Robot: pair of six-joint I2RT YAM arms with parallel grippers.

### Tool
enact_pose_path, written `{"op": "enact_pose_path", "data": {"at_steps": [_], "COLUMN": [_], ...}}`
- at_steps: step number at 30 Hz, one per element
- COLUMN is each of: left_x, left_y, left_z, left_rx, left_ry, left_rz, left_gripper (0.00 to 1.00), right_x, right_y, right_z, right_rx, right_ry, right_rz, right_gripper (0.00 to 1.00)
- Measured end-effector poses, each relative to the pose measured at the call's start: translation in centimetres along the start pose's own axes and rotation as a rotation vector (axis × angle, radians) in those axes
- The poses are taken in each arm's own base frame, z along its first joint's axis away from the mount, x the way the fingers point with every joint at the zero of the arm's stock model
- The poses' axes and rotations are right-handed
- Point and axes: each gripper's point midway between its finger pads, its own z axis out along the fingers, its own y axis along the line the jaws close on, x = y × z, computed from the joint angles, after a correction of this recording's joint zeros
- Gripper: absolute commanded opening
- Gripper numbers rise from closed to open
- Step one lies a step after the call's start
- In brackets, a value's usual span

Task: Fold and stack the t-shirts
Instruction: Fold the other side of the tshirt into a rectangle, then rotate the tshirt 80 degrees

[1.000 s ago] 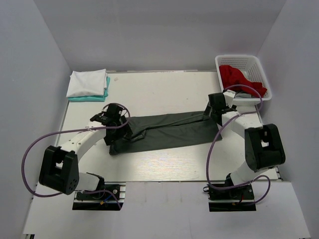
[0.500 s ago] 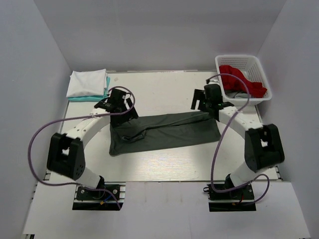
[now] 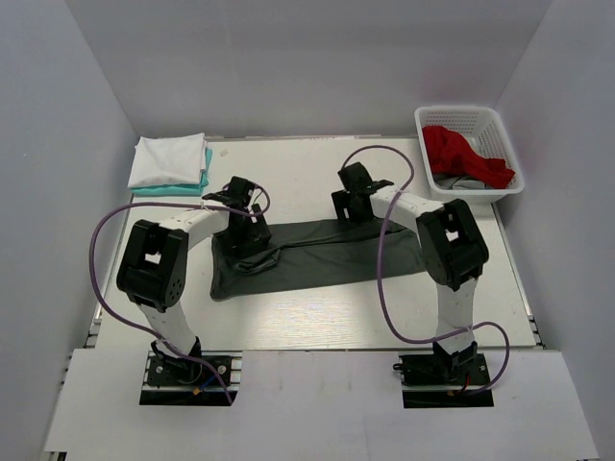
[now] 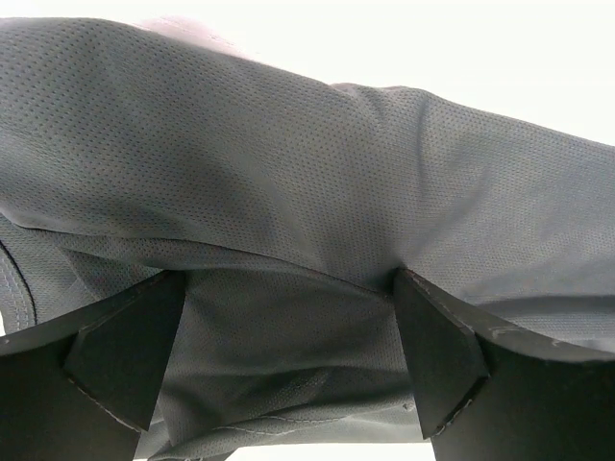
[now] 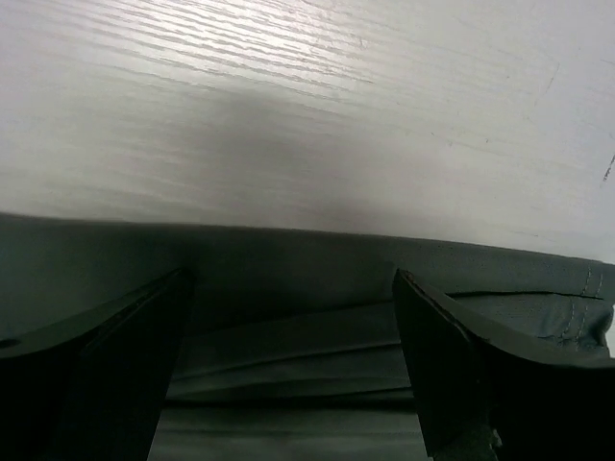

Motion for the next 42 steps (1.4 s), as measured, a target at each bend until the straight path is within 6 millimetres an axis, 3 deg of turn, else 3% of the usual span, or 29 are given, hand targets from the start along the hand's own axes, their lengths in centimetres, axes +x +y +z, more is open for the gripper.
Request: {"op": "enact_pose_path", "data": {"at_steps": [6, 13, 19, 33, 39, 42], "left_x": [-0.1, -0.2, -0.3, -0.5, -1.5, -4.2], "left_y": [0.3, 0.3, 0.5, 0.8, 0.4, -1.4], "left_z": [0.2, 0.3, 0.3, 0.6, 1.2, 2.1], "left_rx": [-0.017, -0.029, -0.041, -0.082, -0.13, -0.129], "left_ry": [-0.007, 0.001, -0.007, 0.003, 0.043, 0.025], "left_rz": [-0.006, -0.019, -0.035, -0.043, -0.035, -0.026], "left_gripper": [1.0, 1.0, 1.0, 1.0, 1.0, 1.0], "right_x": [0.2, 2.2, 2.7, 7.8, 10.3, 11.0], "right_y": [-1.5, -3.5, -5.1, -7.7, -6.6, -5.3], "right_z": [0.4, -0.9, -1.7, -3.6, -4.2, -4.4], "right_rx": [0.144, 0.229, 0.292, 0.31, 0.183, 0.097], "right_ry": [0.046, 0.075, 0.085, 0.108, 0.067, 0.032], "right_rz": [0.025, 0.082, 0.126, 0.258, 0.35, 0.39], "right_gripper": [0.9, 0.9, 0.9, 0.9, 0.9, 0.9]}}
